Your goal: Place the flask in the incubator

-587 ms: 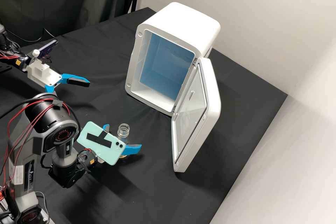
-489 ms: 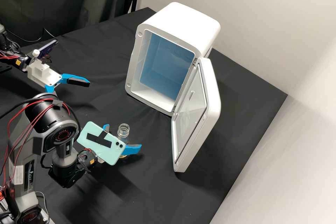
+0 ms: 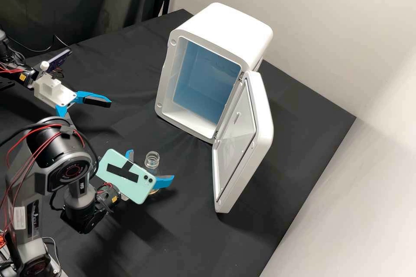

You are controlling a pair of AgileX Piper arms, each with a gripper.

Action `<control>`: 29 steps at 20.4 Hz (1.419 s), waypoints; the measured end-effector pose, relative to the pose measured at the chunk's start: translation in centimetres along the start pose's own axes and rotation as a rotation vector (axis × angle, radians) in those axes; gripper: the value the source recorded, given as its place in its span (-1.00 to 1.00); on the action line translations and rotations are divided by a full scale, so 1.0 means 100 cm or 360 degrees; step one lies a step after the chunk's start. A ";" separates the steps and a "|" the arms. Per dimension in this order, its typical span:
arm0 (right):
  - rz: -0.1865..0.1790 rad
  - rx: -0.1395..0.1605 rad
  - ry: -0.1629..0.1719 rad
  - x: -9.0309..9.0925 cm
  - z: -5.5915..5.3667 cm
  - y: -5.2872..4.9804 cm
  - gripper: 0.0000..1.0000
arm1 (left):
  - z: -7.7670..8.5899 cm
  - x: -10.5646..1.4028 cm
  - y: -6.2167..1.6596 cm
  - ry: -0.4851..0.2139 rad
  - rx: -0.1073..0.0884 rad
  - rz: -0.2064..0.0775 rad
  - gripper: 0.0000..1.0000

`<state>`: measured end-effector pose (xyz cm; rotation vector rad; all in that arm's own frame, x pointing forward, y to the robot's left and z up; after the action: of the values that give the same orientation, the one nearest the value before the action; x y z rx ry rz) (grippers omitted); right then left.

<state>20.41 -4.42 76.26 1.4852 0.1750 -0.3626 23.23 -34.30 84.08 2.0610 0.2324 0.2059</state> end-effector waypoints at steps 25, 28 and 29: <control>0.0003 0.0014 0.0013 0.000 0.000 0.002 -1.00 | 0.000 0.000 0.0000 0.0000 0.0000 0.0000 1.00; 0.0011 0.0023 0.0019 0.000 -0.001 0.003 -1.00 | 0.000 0.000 0.0000 0.0000 0.0000 0.0000 1.00; 0.0011 0.0023 0.0019 0.000 -0.001 0.003 -1.00 | 0.000 0.000 0.0000 0.0000 0.0000 0.0000 1.00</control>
<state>20.48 -4.32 76.51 1.5022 0.1774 -0.3503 23.23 -34.30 84.08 2.0610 0.2324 0.2059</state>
